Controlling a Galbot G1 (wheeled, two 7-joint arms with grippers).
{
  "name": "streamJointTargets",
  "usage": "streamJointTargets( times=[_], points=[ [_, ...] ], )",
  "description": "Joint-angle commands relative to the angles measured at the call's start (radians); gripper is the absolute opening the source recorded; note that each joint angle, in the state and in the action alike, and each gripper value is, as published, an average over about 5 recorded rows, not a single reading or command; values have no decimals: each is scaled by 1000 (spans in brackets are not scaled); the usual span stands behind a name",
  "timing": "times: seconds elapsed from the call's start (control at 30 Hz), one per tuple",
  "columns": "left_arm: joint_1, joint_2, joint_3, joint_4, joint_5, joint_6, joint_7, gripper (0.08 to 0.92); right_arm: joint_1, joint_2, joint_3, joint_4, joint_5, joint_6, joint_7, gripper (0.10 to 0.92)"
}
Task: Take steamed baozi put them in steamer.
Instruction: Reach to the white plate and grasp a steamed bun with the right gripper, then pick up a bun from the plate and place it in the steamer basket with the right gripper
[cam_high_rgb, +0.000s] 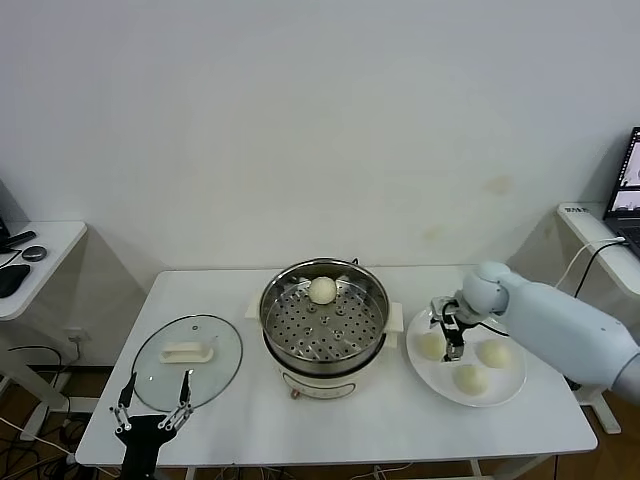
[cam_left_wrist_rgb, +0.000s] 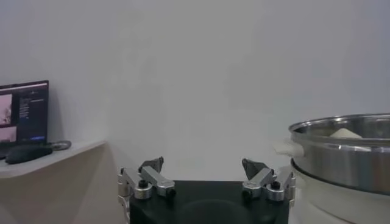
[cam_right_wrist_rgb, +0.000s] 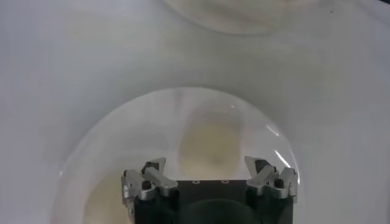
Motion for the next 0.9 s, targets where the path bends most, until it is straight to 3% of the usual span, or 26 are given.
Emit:
streamJointTargets(
  times=[0.03, 0.53, 0.9],
  points=[
    [-3, 0, -1, 9, 2, -2, -1, 823, -41, 67, 40, -88, -39, -3, 18, 812],
    [-1, 2, -1, 3, -4, 0, 0, 823, -3, 39, 43, -40, -11, -18, -20, 580],
    [-7, 10, 13, -12, -10, 2, 3, 823, 386, -125, -162, 190, 254, -64, -52, 472]
  ],
)
